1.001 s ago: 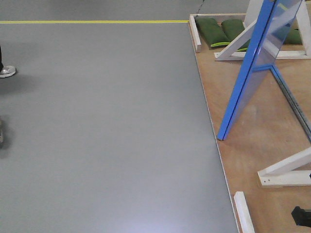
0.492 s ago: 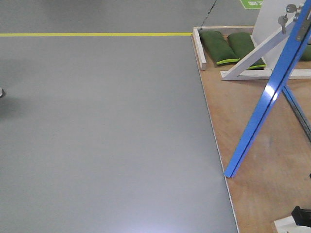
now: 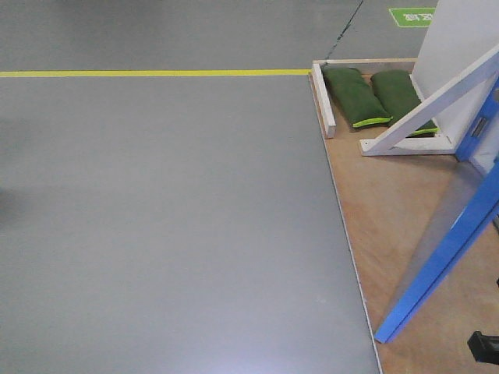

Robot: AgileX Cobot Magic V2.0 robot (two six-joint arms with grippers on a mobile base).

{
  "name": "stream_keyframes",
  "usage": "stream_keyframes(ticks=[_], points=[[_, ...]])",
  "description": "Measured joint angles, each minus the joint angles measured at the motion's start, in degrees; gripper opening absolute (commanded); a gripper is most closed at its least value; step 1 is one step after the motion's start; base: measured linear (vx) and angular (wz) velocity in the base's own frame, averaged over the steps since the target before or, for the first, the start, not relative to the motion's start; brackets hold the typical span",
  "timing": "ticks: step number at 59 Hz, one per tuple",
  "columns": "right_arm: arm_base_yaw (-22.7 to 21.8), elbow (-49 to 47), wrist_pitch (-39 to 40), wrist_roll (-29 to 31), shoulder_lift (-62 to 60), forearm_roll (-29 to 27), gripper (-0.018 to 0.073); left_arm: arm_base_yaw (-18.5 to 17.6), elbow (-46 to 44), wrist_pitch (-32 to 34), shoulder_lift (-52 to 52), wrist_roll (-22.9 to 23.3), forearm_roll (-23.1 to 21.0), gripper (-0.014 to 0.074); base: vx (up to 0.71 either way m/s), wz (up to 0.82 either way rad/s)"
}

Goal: Move to blue door and open it

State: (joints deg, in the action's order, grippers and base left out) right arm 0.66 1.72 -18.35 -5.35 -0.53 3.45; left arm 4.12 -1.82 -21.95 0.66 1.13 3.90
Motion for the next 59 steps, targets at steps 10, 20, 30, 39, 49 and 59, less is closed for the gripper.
stream_keyframes(ticks=[10, 20, 30, 39, 49, 59], points=[[0.00, 0.00, 0.00, 0.00, 0.00, 0.00, 0.0008, 0.00, 0.00, 0.00, 0.00, 0.00, 0.00, 0.0073, 0.30, -0.01], [0.00, 0.00, 0.00, 0.00, 0.00, 0.00, 0.0008, 0.00, 0.00, 0.00, 0.00, 0.00, 0.00, 0.0073, 0.25, 0.00], [0.00, 0.00, 0.00, 0.00, 0.00, 0.00, 0.0008, 0.00, 0.00, 0.00, 0.00, 0.00, 0.00, 0.0073, 0.21, 0.00], [0.00, 0.00, 0.00, 0.00, 0.00, 0.00, 0.0008, 0.00, 0.00, 0.00, 0.00, 0.00, 0.00, 0.0073, 0.18, 0.00], [0.00, 0.00, 0.00, 0.00, 0.00, 0.00, 0.0008, 0.00, 0.00, 0.00, 0.00, 0.00, 0.00, 0.0073, 0.15, 0.00], [0.00, 0.00, 0.00, 0.00, 0.00, 0.00, 0.0008, 0.00, 0.00, 0.00, 0.00, 0.00, 0.00, 0.0073, 0.13, 0.00]])
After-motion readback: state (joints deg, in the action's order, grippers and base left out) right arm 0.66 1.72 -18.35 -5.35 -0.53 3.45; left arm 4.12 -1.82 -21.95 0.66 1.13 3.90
